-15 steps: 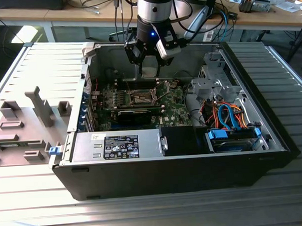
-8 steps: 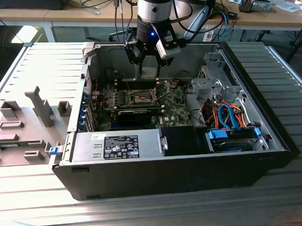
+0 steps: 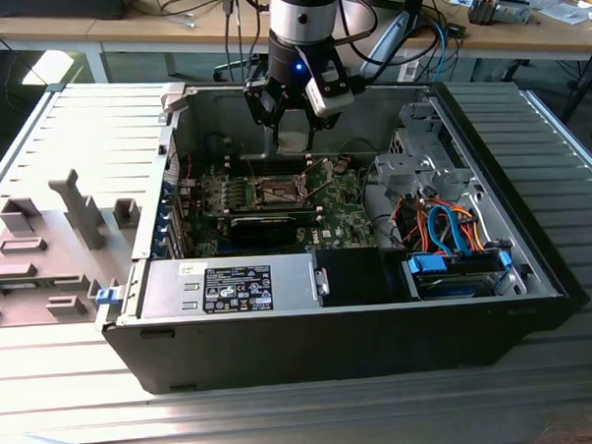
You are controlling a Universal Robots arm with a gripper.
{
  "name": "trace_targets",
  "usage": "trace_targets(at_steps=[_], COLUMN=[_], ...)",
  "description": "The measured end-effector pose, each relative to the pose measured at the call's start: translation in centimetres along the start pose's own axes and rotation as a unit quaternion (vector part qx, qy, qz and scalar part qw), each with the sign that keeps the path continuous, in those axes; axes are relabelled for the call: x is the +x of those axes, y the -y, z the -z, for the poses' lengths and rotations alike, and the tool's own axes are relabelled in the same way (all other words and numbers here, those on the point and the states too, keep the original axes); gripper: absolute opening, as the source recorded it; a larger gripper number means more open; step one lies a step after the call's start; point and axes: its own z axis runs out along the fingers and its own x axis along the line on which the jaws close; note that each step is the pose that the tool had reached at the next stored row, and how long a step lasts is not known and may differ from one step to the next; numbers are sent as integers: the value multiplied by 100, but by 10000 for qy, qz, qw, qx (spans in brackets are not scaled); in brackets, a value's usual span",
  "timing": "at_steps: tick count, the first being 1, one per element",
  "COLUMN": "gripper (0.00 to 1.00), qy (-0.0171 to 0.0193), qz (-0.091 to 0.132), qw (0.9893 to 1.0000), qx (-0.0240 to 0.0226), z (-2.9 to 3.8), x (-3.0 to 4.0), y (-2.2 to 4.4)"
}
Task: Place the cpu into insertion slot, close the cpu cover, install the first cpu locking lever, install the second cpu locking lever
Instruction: 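Place the cpu into insertion slot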
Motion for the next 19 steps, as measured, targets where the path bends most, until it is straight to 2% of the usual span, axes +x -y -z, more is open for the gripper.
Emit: trace_targets(at_steps=[19], gripper=[54], qy=[6], qz=[-64], qw=[10000], qx=[-1], z=[0], x=[0], y=[0])
